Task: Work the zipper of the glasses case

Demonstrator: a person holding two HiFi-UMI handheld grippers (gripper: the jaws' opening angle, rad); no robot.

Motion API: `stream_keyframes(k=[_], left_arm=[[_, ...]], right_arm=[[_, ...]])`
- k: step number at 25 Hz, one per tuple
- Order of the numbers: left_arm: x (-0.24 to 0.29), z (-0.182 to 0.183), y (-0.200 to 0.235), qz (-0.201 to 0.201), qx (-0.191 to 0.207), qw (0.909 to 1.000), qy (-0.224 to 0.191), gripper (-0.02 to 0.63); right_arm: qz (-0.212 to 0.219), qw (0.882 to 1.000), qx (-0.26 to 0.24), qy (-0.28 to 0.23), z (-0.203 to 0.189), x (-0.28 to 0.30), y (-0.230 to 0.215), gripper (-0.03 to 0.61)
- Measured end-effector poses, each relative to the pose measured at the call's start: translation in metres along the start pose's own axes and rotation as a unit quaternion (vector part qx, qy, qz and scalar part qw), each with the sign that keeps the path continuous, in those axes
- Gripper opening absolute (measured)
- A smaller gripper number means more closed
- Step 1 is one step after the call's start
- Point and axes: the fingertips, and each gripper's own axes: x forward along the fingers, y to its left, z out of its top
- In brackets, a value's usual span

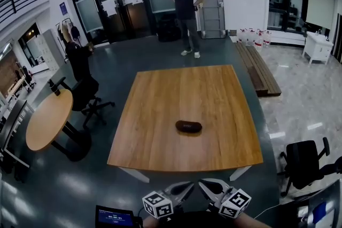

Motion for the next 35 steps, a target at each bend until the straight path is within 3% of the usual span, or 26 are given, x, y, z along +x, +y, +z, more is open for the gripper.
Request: stream_keyframes(k=[5,9,16,29,35], left_arm=[[0.025,-0.006,-0.005,0.011,0.009,0.9999,-0.006,0.003],[0.030,0.009,0.005,0.034,0.000,0.9992,-0.020,0.003],[0.038,0.029,0.051,0.048,0.002,0.9985,-0.028,0.003],[0.053,0.104,0.175,-0.007,-0.024,0.9997,-0.008,0.003],[0.044,0.116,0.223,0.000,-0.015,0.9999,0.001,0.003]], right_arm=[[0.008,1.000,-0.010,-0.009,0.013,-0.017,-0.023,0.006],[0.009,1.000,0.006,-0.013,0.021,-0.019,-0.035,0.006],[-0.012,1.000,0.006,-0.021,0.021,-0.001,-0.066,0.015],[-0.095,0.995,-0.010,-0.024,0.034,0.114,-0.137,0.054],[-0.110,0.988,-0.107,0.014,0.027,0.152,-0.169,0.058]])
